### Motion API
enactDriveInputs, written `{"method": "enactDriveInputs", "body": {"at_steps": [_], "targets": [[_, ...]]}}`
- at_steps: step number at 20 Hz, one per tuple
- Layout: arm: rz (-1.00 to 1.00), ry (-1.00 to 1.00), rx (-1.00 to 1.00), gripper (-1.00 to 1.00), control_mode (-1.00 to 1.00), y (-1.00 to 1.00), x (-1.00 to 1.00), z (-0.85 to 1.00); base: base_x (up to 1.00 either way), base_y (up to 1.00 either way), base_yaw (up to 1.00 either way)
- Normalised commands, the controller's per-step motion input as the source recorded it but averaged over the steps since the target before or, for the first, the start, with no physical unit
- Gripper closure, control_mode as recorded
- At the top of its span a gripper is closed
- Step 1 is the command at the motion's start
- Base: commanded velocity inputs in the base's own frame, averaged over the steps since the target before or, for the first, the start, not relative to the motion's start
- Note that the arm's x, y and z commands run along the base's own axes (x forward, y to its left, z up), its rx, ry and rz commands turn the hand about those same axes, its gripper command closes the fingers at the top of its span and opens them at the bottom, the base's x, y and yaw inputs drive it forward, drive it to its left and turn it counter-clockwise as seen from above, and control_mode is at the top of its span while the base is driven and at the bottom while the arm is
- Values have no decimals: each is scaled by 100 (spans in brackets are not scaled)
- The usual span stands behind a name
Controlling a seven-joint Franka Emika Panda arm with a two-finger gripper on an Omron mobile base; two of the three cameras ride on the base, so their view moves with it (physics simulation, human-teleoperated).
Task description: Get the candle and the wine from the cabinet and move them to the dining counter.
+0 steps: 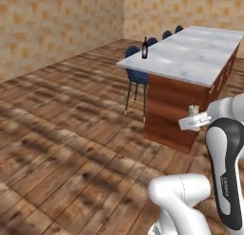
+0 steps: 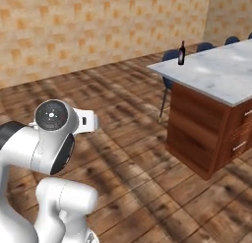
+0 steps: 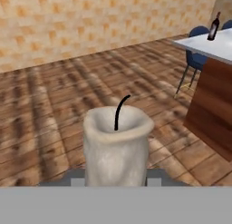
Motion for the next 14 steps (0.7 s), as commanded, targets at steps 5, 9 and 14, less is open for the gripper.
{"method": "enactDriveInputs", "body": {"at_steps": [5,9,14], "targets": [[0,0,0,100,100,0,0,0,90,30,-8],[0,0,0,100,100,0,0,0,89,31,-10],[0,0,0,100,100,0,0,0,86,33,-14]]}}
